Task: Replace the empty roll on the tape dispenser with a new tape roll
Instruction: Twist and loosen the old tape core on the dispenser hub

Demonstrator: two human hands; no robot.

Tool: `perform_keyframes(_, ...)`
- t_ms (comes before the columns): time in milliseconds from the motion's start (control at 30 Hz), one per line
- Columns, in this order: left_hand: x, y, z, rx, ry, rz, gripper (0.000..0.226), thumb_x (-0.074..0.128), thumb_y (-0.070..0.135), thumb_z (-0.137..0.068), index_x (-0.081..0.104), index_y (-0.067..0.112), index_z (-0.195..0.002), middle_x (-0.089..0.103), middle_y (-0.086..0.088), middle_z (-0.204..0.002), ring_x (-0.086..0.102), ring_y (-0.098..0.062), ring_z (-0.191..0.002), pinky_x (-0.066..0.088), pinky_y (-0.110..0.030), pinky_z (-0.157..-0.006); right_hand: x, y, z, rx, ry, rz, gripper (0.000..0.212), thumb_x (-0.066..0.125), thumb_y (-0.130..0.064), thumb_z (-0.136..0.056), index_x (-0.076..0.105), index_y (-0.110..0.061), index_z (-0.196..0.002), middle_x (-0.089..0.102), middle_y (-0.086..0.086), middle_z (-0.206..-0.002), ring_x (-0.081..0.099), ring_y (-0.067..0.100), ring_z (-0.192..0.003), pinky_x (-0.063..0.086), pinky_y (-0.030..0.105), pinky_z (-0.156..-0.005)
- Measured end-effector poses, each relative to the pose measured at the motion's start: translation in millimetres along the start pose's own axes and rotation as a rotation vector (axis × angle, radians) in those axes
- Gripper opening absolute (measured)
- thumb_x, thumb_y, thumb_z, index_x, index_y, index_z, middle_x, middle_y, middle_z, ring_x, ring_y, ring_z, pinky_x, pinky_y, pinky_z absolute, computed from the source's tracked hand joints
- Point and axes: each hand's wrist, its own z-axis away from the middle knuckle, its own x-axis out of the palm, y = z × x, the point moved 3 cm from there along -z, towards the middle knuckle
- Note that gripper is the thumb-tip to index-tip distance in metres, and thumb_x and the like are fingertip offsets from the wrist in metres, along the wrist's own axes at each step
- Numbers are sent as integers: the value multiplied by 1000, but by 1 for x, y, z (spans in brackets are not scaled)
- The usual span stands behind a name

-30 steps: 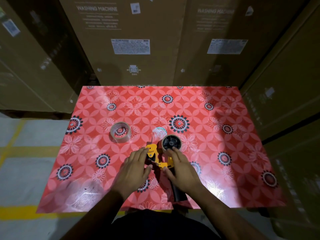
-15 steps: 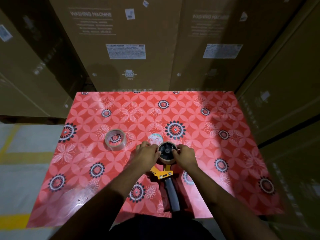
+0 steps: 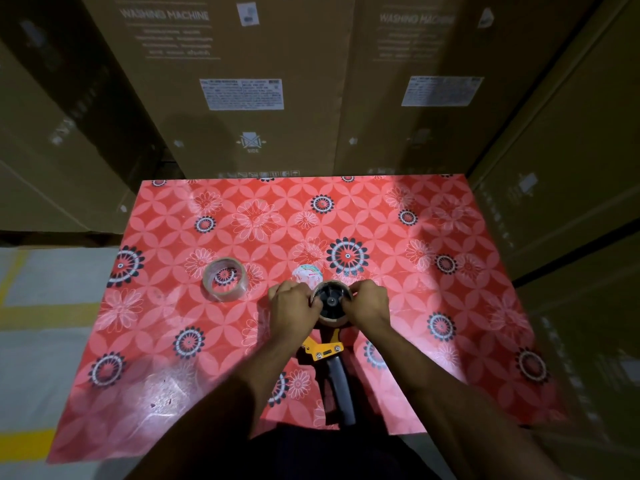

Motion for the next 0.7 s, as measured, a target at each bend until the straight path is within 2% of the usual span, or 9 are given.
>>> perform_keyframes(33,-4,1,2,33,-44,-10,25,63,36,-92,71,13,-97,65,-6,-97,55,-27,-108,29,-40,-99,1,2,1,-21,1,-17,22,71,-19,-86,77,-10,-105,78,12,-96,72,27,-86,56,28,-73)
perform_keyframes(100,-16,2,9,81,-182,-63,43,52,48,-97,61,17,-127,58,-7,-122,43,-28,-125,29,-41,-103,3,9,8,-84,-3,-103,27,67,-22,-90,75,-11,-113,78,8,-100,71,21,-85,59,31,-82)
perform_keyframes(133,-22,2,13,113,-258,-119,56,50,53,-97,48,21,-142,50,-7,-135,34,-26,-132,27,-41,-105,5,14,13,-110,-12,-179,29,66,-23,-90,73,-12,-116,77,6,-103,70,18,-86,58,31,-85)
perform_keyframes(200,-29,1,20,185,-371,-200,73,53,51,-95,24,22,-155,38,-7,-149,22,-23,-139,23,-40,-109,7,23,22,-136,-72,-346,41,66,-26,-85,67,-16,-125,74,0,-112,68,15,-99,55,34,-92)
perform_keyframes(267,-29,0,21,223,-413,-221,84,60,45,-91,15,22,-158,37,-8,-150,19,-21,-140,19,-40,-111,12,28,28,-208,-120,-408,58,71,-32,-75,61,-19,-130,66,-11,-117,63,17,-112,53,35,-95)
perform_keyframes(333,-20,-3,16,281,-370,-293,94,64,51,-86,13,18,-157,44,-7,-147,24,-21,-139,16,-41,-113,18,26,30,-292,-127,-354,73,77,-33,-66,55,-19,-134,52,-18,-114,51,18,-119,49,32,-96)
perform_keyframes(467,-2,-6,12,362,-262,-378,91,69,57,-81,28,11,-148,53,-5,-142,38,-19,-139,13,-44,-118,30,23,24,-340,-68,-202,102,86,-59,-51,50,-14,-135,49,-3,-116,40,12,-114,41,23,-90)
perform_keyframes(600,1,-9,9,371,-229,-331,67,66,47,-84,39,11,-134,65,-1,-121,56,-21,-119,18,-41,-118,30,22,14,-293,-35,-157,101,83,-75,-41,54,-16,-118,51,-3,-106,47,12,-100,42,24,-77)
perform_keyframes(700,0,-9,11,357,-170,-269,65,74,48,-81,45,11,-126,65,-1,-114,58,-22,-112,29,-38,-110,21,22,13,-326,-12,-168,92,83,-71,-43,59,-18,-115,59,-7,-103,56,12,-95,46,25,-75)
